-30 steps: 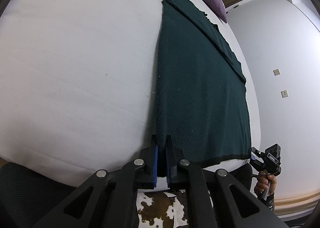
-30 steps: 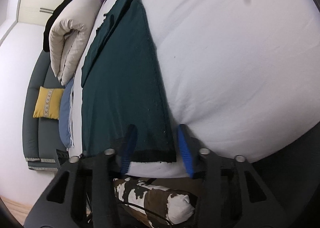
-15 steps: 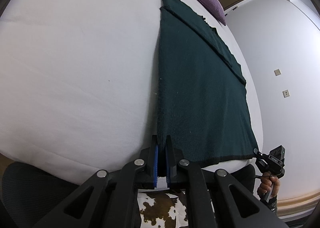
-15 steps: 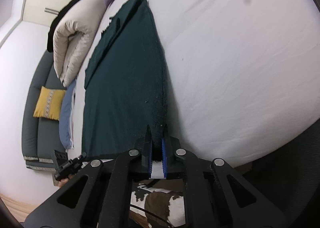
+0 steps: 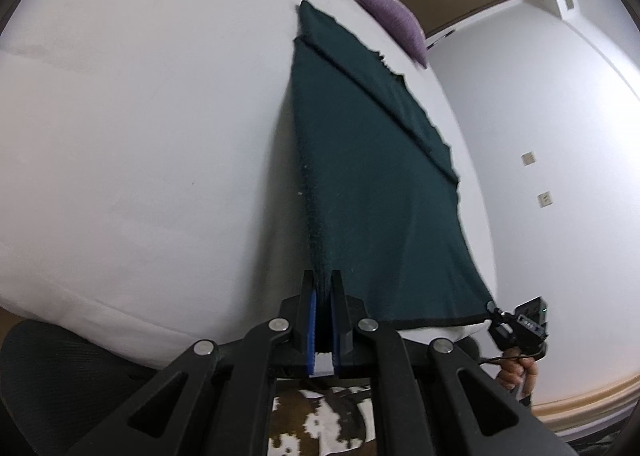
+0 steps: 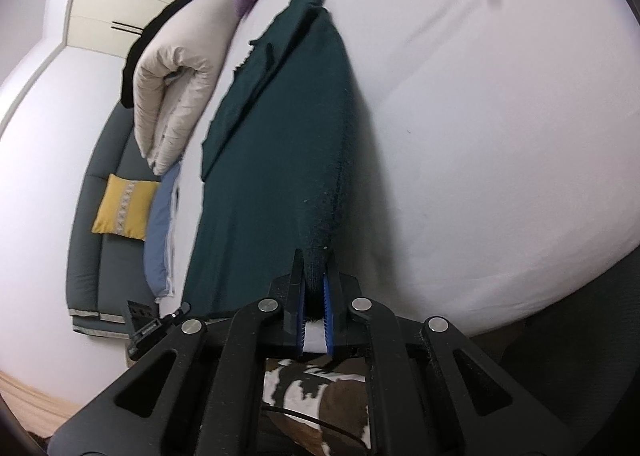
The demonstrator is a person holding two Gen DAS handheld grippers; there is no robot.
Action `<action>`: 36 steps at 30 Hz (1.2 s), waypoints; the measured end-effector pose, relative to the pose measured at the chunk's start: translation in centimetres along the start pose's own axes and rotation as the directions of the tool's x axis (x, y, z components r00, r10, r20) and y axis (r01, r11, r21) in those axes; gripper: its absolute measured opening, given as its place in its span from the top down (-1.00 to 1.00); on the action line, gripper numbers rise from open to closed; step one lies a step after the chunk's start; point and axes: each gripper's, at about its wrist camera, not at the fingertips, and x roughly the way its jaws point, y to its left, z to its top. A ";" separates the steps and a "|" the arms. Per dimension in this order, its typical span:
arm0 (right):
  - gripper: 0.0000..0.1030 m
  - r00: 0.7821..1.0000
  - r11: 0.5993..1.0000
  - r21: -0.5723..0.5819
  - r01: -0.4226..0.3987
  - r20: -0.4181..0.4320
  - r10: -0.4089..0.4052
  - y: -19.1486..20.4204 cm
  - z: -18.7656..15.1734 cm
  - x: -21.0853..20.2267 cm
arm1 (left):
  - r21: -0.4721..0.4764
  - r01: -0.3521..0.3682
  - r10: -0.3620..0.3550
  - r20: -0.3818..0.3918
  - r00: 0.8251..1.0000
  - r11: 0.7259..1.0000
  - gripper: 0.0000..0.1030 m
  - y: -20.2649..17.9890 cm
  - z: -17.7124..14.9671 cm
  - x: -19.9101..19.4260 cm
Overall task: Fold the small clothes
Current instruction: 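Grasp the sweater hem with both tools and lift it toward the collar, then carry the held hem over the body toward the collar with both tools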
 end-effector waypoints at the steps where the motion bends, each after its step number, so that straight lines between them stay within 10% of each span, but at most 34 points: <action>1: 0.89 1.000 1.000 0.002 -0.017 0.005 0.017 0.2 0.2 -0.2 | 0.000 0.007 -0.007 0.010 1.000 1.000 0.88 -0.2 0.1 -0.1; 17: 0.89 0.975 0.984 -0.041 -0.172 0.132 0.176 7.7 9.2 -1.2 | -0.014 0.215 -0.209 0.183 0.961 0.976 0.88 -4.5 8.6 -1.7; 36: 0.89 0.972 0.996 -0.038 -0.081 0.219 0.087 13.1 29.6 10.7 | -0.078 0.153 -0.129 0.252 0.959 0.985 0.88 -4.2 25.6 7.3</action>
